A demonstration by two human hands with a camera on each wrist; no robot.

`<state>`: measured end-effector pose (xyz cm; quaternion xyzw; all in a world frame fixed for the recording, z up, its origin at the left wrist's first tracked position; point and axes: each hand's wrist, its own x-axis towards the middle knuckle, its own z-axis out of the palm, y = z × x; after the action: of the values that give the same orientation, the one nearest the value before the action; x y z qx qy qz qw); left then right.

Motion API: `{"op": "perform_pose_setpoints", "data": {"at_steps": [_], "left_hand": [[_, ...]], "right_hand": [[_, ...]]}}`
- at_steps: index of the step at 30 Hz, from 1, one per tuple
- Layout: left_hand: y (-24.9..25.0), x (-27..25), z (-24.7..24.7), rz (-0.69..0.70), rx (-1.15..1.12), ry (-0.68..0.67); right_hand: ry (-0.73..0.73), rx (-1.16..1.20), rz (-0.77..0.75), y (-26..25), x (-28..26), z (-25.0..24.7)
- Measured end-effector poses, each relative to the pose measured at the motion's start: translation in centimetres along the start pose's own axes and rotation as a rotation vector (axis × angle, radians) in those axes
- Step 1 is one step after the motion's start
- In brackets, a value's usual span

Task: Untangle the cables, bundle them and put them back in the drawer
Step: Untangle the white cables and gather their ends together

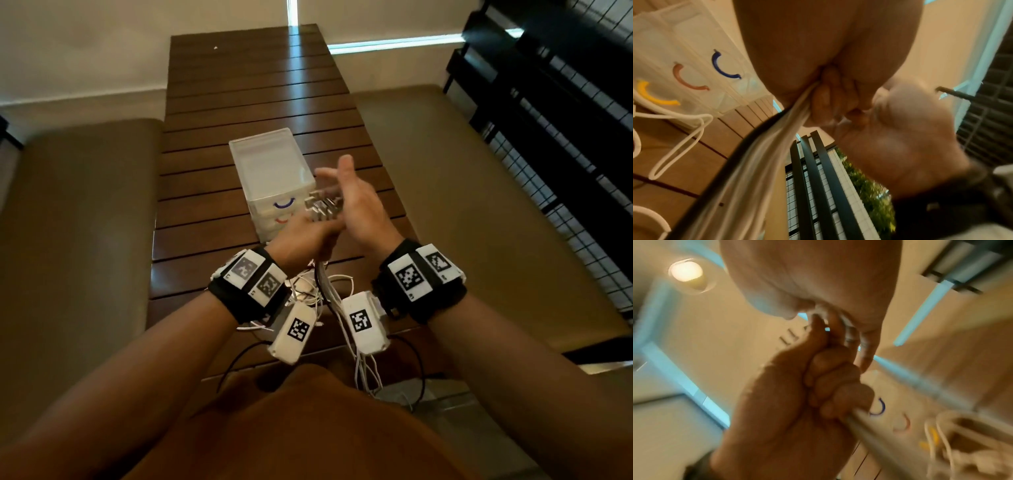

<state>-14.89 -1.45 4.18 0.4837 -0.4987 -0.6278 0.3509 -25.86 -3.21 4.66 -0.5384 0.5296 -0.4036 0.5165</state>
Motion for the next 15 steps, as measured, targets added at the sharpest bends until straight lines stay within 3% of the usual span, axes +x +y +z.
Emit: {"op": "perform_pose_setpoints", "data": {"at_steps": [3,6,9,15], "left_hand": [[0.2,0.6,-0.6,-0.056,-0.255,0.090],[0.2,1.5,-1.7,-0.042,-0.389,0.118],[0.2,2.2,-4.3,0.003,-0.472,0.139],[-1.5,0.9,-10.2,-0.063,-0.408,0.238]], "right_hand": [[-0.142,0.285,0.285,1.7,0.2,1.1],[-0.328,0.350,0.318,4.0,-0.1,1.8],[-0.383,0.017,0.364,5.8,-1.5,1.9],[-0.503,-0.572,0.348,10.8,-2.5,-1.2]]}}
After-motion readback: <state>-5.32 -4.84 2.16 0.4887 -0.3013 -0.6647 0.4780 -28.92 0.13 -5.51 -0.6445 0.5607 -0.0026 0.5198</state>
